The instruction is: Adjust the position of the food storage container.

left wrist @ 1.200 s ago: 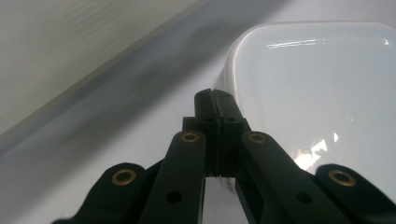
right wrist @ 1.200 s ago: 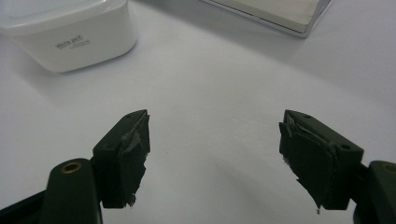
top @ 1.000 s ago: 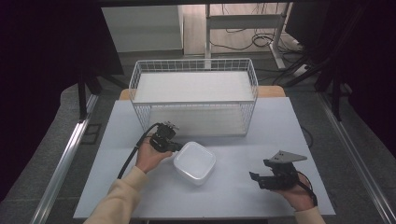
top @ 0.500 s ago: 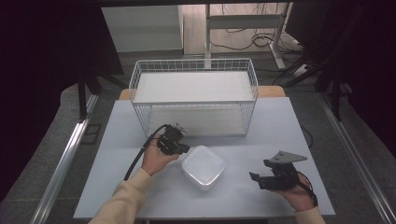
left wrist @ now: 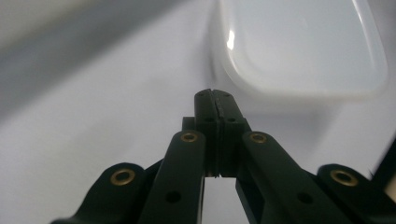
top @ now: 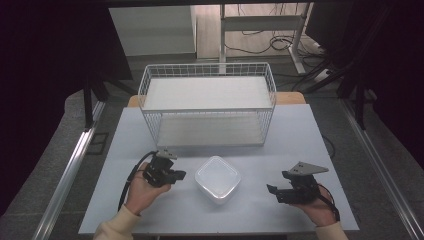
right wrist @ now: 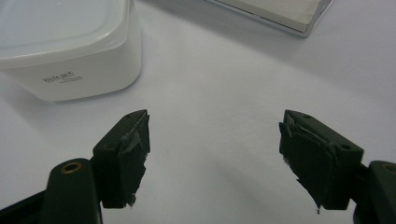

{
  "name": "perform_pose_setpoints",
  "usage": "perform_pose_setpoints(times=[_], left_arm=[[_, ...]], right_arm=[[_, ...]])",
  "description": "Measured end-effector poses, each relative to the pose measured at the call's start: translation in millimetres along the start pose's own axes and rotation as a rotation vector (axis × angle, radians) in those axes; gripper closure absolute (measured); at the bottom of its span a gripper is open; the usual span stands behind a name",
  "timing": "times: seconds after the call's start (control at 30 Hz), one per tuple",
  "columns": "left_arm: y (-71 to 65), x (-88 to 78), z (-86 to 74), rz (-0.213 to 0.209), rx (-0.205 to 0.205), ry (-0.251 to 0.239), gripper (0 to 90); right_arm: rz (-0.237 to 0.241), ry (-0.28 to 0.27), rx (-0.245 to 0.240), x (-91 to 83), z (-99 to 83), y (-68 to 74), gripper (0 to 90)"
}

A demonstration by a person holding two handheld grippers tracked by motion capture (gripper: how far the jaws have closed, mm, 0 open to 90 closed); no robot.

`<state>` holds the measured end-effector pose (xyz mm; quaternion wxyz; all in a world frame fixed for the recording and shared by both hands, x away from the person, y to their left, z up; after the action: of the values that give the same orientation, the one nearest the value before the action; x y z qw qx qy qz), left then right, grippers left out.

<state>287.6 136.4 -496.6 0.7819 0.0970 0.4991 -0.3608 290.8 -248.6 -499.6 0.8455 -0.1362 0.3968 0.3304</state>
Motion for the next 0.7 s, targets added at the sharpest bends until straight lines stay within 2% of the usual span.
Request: perform_pose_setpoints(times=[0.13,0.17,0.33,0.53,0.7], left_arm=[[-13.9,9.9,-9.2,-0.034,0.022,0.018,89.5],[-18.7,14.0,-7.8,-0.041,0.03,0.02,89.6],[-25.4,22.6,0.3,-0.046,0.043,0.027,89.5],[-25.9,32.5,12.3,-0.028,0.052,0.023,89.5],[-20.0,37.7,19.4,-0.024,0.031,0.021,89.6]], right_arm=[[-0.001,0.003,-0.001,0.8,-0.3,-0.2,23.9],[-0.002,0.003,-0.001,1.0,-0.4,-0.1,23.9],[-0.002,0.005,-0.001,0.6,-0.5,-0.5,23.9],[-0.006,0.004,0.001,0.3,-1.4,-2.6,23.9],[-0.006,0.004,0.001,0.1,-1.3,-2.7,23.9]])
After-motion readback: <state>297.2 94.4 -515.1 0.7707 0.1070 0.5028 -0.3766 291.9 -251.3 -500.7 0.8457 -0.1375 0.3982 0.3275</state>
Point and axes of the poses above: each handheld gripper's, and its own axes: x roughly forward along the jaws, z roughly out of its top, y roughly to its left, the point moved 3 cm from there along x, roughly forward along the jaws, and after that the axes turned 7 degrees about y, right-handed, at the moved point
